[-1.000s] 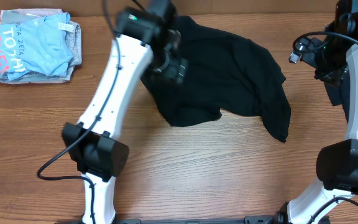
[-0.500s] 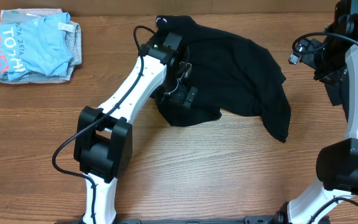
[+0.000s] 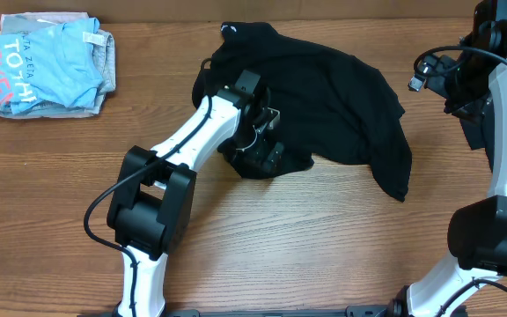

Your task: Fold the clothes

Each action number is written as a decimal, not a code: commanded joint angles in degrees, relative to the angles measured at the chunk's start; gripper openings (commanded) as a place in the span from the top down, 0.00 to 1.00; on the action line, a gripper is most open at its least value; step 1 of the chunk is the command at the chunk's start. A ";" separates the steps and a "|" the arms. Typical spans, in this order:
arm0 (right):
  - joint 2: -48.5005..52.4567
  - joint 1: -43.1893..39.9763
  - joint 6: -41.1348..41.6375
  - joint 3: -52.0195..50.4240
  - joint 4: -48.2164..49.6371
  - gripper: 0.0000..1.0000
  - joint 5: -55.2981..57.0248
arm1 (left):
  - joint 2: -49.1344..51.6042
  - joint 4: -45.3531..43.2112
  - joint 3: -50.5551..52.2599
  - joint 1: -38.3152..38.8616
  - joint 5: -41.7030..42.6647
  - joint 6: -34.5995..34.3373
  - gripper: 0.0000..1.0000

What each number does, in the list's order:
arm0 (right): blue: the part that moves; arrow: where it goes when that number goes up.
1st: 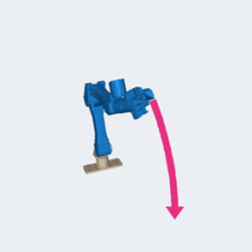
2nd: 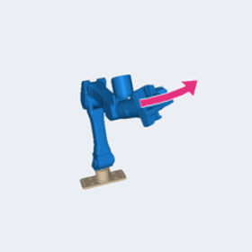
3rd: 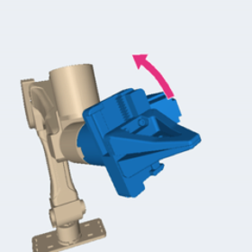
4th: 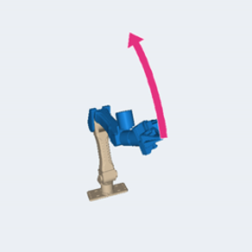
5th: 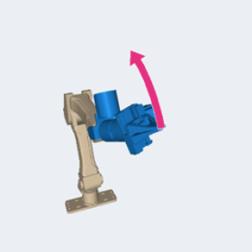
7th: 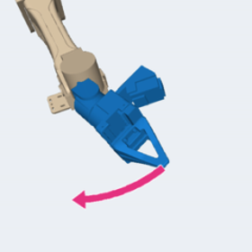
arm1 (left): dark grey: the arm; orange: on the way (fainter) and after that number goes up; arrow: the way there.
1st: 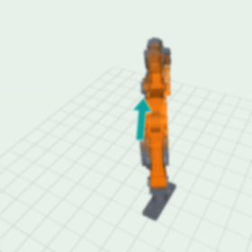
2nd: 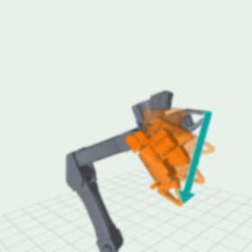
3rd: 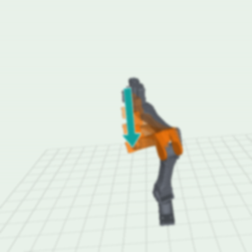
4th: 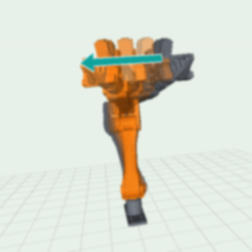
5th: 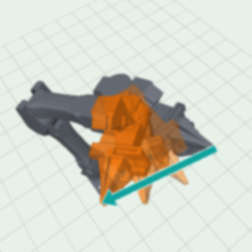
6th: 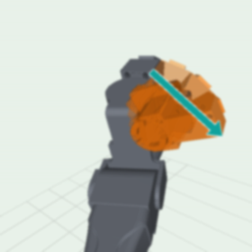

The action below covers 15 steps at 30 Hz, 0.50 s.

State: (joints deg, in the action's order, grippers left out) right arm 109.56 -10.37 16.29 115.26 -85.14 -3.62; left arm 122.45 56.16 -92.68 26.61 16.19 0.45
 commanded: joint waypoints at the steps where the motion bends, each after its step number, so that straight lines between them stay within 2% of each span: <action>1: -2.36 0.17 0.22 -0.20 0.46 0.00 -0.76 | -0.79 -1.64 1.46 0.57 1.46 1.27 0.03; 4: -2.36 0.17 0.22 -0.20 0.44 0.00 -0.74 | -0.79 -2.47 1.44 0.59 1.42 1.29 0.10; 14: -2.36 0.17 0.22 -0.20 0.63 0.00 -0.76 | -0.81 -6.05 0.96 0.42 0.24 3.23 0.09; 15: -2.36 0.17 0.22 -0.20 0.66 0.00 -0.76 | -0.81 -6.05 0.96 0.44 0.66 4.15 0.13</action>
State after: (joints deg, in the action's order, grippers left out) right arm 109.56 -10.35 16.29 115.26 -84.84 -4.25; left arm 122.45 50.35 -91.72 26.92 16.49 1.34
